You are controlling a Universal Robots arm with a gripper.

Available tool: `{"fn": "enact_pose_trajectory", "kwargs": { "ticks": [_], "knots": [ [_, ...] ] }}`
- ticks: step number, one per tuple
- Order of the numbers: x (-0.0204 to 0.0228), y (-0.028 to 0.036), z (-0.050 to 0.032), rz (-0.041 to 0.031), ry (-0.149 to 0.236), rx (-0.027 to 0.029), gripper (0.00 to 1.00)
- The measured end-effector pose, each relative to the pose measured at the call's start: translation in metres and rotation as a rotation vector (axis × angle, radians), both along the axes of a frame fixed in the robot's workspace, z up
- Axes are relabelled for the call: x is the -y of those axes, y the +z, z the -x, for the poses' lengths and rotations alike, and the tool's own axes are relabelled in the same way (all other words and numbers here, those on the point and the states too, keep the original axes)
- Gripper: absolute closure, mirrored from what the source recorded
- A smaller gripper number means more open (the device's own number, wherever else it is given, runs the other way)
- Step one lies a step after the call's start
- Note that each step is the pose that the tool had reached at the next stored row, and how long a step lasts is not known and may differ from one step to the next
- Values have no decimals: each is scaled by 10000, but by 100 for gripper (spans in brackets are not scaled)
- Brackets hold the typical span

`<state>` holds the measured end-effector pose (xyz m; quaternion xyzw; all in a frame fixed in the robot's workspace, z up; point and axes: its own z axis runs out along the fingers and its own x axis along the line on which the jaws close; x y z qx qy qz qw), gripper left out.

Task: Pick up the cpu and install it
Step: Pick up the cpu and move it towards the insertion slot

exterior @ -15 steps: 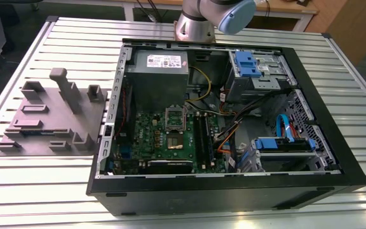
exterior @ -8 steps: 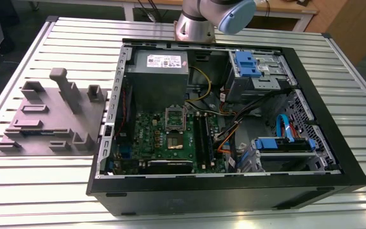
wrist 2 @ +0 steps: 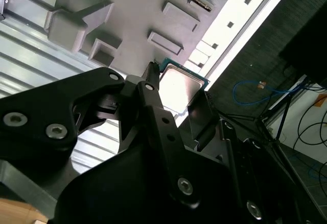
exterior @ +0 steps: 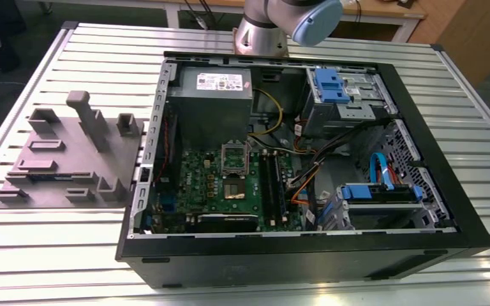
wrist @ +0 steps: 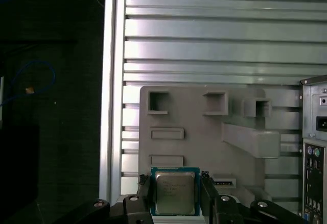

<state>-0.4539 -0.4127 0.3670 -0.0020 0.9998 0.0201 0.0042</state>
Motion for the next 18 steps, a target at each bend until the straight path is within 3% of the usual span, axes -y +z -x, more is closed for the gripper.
{"fn": "enact_pose_trajectory", "kwargs": {
  "ticks": [4,18],
  "knots": [
    [0,36,0,-1,0,1,53],
    [0,41,-31,0,0,0,53]
  ]
}}
